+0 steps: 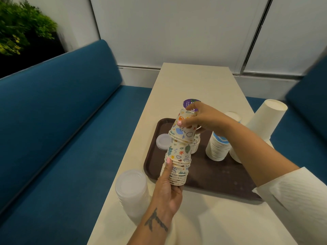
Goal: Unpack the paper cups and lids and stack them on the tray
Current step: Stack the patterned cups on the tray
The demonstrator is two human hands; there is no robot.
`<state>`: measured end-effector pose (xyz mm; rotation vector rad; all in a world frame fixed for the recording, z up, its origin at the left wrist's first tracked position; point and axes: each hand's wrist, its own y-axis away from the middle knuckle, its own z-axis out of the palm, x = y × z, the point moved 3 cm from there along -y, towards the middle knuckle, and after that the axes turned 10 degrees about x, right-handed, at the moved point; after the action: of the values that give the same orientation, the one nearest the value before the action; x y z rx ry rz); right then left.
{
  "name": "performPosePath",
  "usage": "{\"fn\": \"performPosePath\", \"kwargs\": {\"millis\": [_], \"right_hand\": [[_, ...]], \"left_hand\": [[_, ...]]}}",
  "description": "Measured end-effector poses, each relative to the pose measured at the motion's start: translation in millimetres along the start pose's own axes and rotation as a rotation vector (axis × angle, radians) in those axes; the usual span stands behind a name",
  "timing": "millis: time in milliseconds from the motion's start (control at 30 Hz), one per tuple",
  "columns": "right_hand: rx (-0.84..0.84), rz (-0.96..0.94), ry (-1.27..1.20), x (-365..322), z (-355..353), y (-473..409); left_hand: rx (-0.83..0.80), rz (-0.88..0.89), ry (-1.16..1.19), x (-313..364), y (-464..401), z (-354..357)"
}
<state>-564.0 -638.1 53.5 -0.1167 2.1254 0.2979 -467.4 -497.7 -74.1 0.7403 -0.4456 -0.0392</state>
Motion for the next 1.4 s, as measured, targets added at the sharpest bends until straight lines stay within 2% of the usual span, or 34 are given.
{"fn": "performPosePath", "kwargs": {"millis": [167, 300, 400, 600, 733, 800, 867, 933, 1033, 1133, 1400], "right_hand": [[0.235, -0.102, 0.01, -14, -18, -8], [0.476, -0.252, 0.269, -19, -22, -12], [0.528, -0.282, 0.408, -11, -15, -20], [0.469, -0.195, 0.518, 26, 6, -41], [0.338, -0.072, 0.626, 45, 12, -45], [0.338, -0.11, 0.644, 42, 13, -38], [0.402, -0.28, 0.56, 29, 15, -23], [0.385, -0.401, 0.414, 16, 19, -4], [0.14, -0.3, 0.144, 12, 30, 15], [-0.009, -0.211, 0.111, 18, 37, 21], [0.031, -0.081, -0.017, 28, 31, 17]], "left_hand": [[0.019, -0.027, 0.043, -3, 0, -7], [0.016, -0.02, 0.045, -4, -3, -9], [0.027, -0.013, 0.034, -3, -4, -11], [0.047, -0.005, 0.033, -3, -7, -13], [0.036, -0.002, 0.028, -2, -7, -13], [0.033, 0.004, 0.027, -1, -7, -11], [0.024, 0.013, 0.019, 0, -7, -9], [0.013, 0.023, 0.009, 1, -7, -5], [0.003, 0.032, 0.003, 3, -5, 2], [-0.007, 0.045, -0.018, 4, -2, 4], [-0.048, -0.014, 0.004, 7, 3, 2]]}}
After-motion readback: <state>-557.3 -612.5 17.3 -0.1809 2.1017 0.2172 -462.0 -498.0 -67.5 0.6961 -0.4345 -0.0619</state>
